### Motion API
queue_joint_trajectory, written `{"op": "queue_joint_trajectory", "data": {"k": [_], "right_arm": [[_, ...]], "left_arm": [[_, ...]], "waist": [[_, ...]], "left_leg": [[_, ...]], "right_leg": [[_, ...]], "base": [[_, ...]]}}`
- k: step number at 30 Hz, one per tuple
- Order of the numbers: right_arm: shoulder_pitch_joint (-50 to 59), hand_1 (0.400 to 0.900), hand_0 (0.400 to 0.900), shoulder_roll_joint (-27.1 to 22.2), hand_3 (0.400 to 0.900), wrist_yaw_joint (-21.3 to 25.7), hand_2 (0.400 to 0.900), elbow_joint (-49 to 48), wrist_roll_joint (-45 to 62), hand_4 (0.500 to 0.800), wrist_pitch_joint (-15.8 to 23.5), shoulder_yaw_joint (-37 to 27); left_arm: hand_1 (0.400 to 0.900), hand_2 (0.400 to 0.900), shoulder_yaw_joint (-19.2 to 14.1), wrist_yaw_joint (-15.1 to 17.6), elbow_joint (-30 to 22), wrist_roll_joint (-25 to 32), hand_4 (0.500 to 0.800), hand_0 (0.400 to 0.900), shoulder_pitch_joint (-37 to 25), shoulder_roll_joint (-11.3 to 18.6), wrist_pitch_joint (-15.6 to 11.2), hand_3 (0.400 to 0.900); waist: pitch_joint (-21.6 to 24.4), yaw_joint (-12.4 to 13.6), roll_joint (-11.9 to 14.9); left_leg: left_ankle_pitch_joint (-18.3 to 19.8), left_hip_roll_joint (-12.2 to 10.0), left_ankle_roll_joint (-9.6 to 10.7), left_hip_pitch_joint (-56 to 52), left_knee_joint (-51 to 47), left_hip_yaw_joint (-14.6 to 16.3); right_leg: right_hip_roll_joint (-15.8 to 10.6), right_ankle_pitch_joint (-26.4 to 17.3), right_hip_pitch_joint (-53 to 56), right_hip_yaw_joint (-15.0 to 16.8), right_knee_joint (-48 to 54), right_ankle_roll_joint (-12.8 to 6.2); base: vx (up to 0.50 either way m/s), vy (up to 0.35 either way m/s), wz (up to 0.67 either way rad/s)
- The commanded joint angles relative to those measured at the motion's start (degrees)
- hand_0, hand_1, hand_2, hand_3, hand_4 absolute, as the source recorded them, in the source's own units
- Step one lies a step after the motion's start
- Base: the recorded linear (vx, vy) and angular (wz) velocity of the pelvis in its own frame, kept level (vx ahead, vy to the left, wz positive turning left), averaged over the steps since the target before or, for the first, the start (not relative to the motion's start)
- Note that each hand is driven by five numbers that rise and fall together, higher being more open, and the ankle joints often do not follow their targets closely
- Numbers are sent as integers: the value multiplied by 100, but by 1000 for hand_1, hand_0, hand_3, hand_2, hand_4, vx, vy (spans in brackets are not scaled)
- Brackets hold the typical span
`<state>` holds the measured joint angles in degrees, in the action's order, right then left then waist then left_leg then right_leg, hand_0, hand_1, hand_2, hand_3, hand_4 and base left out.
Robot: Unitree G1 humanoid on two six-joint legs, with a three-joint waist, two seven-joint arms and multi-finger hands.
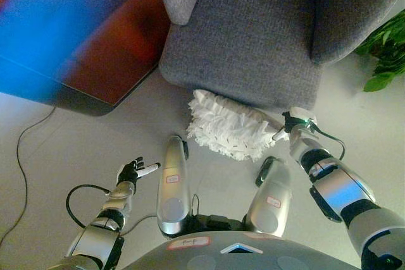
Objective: Pick up the pillow and put it on the sofa.
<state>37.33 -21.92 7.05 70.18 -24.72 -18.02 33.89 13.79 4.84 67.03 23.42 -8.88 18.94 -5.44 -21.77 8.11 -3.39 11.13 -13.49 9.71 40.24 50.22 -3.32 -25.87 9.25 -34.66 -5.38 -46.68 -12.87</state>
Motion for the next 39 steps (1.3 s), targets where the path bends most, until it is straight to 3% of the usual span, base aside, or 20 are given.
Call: {"op": "queue_joint_trajectory", "data": {"k": [1,7,9,18,29,39], "right_arm": [[609,900,900,-492,900,136,900,58,112,800,-13,-154],[869,900,900,-653,900,166,900,92,338,800,39,-91],[993,900,900,-737,900,171,900,103,413,800,77,-85],[1581,900,900,-911,900,128,900,101,806,800,319,-26],[2618,900,900,-1109,900,-233,900,-71,1353,800,567,214],[2980,900,900,-949,900,-808,900,-192,1751,800,687,261]], "left_arm": [[900,900,42,26,-147,311,800,900,22,424,-132,900],[900,900,56,5,-184,523,800,900,-5,451,-117,900],[900,900,61,-17,-227,621,800,900,-15,461,-141,900],[900,900,49,-137,-391,1073,800,900,-18,473,-219,900],[900,900,-152,-261,-797,1681,800,900,163,592,-511,900],[900,900,-285,-323,-949,1799,800,900,289,540,-774,900]], "waist": [[88,98,-82],[29,94,-201],[-57,94,-255],[-240,142,-371],[-517,253,-558],[-643,322,-606]], "left_leg": [[-52,-385,134,-313,-284,-410],[69,-246,131,153,89,-494],[229,-268,157,241,263,-501],[320,-216,186,952,752,-574],[254,-236,237,1935,1237,-715],[142,-234,222,2338,1412,-768]], "right_leg": [[-315,-411,-421,703,-2,-14],[-323,-322,-933,832,-377,-19],[-344,-179,-1022,835,-540,-41],[-385,-184,-1728,964,-941,-68],[-401,-198,-2786,1231,-1563,-44],[-373,-173,-3292,1361,-1935,7]], "base": [[-42,67,4],[-49,45,9],[-24,36,6],[-48,18,3],[-65,26,-1],[-28,6,-3]]}}
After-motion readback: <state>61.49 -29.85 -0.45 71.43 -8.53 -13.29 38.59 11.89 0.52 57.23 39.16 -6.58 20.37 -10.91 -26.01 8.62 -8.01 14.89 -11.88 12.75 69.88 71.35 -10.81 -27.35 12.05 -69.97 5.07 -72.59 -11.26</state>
